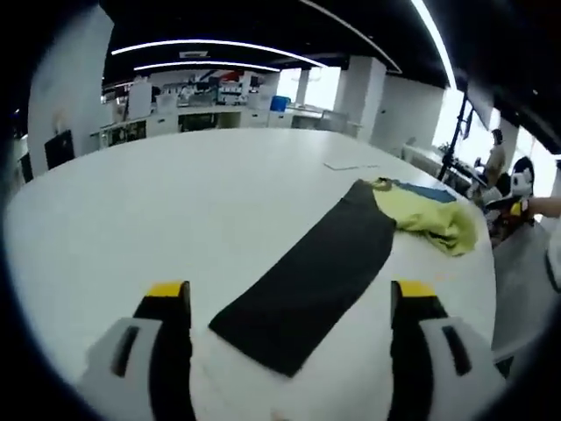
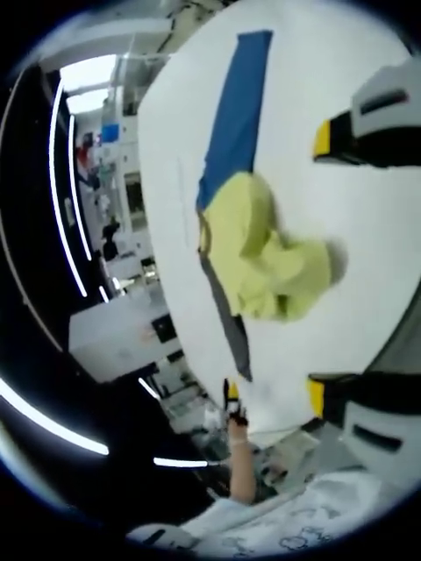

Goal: Fold the garment on the visible template until the final outline fits inside the template.

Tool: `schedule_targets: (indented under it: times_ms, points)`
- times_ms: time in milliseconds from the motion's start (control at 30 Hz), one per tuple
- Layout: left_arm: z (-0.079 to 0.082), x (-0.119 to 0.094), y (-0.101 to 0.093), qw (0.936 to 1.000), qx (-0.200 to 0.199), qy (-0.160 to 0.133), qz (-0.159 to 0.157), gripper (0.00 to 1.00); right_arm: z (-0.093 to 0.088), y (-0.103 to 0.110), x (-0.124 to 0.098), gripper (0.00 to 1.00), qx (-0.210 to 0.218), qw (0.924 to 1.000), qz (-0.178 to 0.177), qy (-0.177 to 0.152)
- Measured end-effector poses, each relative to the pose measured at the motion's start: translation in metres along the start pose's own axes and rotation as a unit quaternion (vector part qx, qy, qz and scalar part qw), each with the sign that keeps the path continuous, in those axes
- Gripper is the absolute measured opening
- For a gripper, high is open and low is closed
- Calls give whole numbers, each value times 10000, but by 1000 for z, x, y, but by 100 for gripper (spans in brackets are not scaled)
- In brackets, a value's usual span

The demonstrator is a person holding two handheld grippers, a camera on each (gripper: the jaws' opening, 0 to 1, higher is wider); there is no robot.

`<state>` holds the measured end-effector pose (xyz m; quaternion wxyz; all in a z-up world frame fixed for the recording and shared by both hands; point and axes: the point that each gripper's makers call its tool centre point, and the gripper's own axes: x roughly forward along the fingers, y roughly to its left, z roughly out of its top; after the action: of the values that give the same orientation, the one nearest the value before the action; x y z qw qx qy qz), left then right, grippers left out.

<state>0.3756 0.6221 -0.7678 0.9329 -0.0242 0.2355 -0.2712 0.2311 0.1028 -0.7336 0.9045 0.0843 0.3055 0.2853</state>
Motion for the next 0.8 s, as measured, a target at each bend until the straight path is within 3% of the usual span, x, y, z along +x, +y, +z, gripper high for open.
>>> schedule_targets:
  times_ms: [167,400,533,800]
  points:
    - [12,0,-36,9990,70,-220,-392,99,5,-3,-1,99,-63,10000,0,-17]
    - [24,2,-74,9969,60,-430,-653,99,5,-2,-2,99,-137,9999,21,-36]
    - [26,1,-104,9944,164,-449,-941,98,4,2,-4,99,-164,9998,70,-79]
    - [29,4,-151,9914,299,-558,-1148,98,2,3,-7,99,-291,9994,185,-36]
